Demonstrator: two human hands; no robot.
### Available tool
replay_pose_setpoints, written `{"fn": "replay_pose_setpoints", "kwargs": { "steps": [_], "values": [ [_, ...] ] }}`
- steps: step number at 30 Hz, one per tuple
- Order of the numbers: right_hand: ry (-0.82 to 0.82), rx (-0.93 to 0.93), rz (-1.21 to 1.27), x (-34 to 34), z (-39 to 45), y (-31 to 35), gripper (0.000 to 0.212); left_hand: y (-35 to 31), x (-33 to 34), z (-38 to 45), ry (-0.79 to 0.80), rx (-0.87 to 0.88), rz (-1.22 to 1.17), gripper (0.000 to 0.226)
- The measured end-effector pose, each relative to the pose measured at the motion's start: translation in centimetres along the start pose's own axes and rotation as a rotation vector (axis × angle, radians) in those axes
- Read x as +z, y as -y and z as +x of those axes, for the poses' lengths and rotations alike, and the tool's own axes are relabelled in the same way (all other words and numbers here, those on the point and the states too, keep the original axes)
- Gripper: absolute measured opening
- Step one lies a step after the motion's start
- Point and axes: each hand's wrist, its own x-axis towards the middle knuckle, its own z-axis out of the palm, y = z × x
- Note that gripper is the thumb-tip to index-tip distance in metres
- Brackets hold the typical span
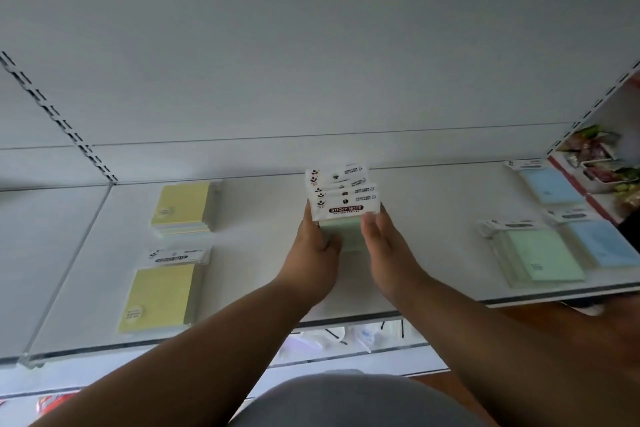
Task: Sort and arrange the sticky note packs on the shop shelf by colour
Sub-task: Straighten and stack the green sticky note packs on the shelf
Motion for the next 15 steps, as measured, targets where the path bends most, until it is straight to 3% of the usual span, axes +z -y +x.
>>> {"fn": "replay_pose_setpoints", "kwargs": {
  "steps": [5, 9, 11, 15],
  "values": [
    [0.078, 0.022, -0.269, -1.6, 0.7, -1.3, 0.045, 0.1, -0.3, 0.9, 0.020, -0.032, 0.203, 0.059],
    [-0.045, 0.056, -0.444, -2.8, 2.9, -0.5, 0.027, -1.1, -0.7, 2.9, 0.014, -0.191, 0.195, 0.031],
    [-0.082, 0.123, -0.488, -3.4, 4.1, 0.0, 0.031, -2.0, -0.7, 4.4, 0.007, -0.295, 0.200, 0.020],
    [-0.084, 0.240, -0.567, -4.1, 6.8, 0.9, 0.050, -3.1, -0.4, 6.9, -0.026, -0.408, 0.261, 0.028]
  ]
}}
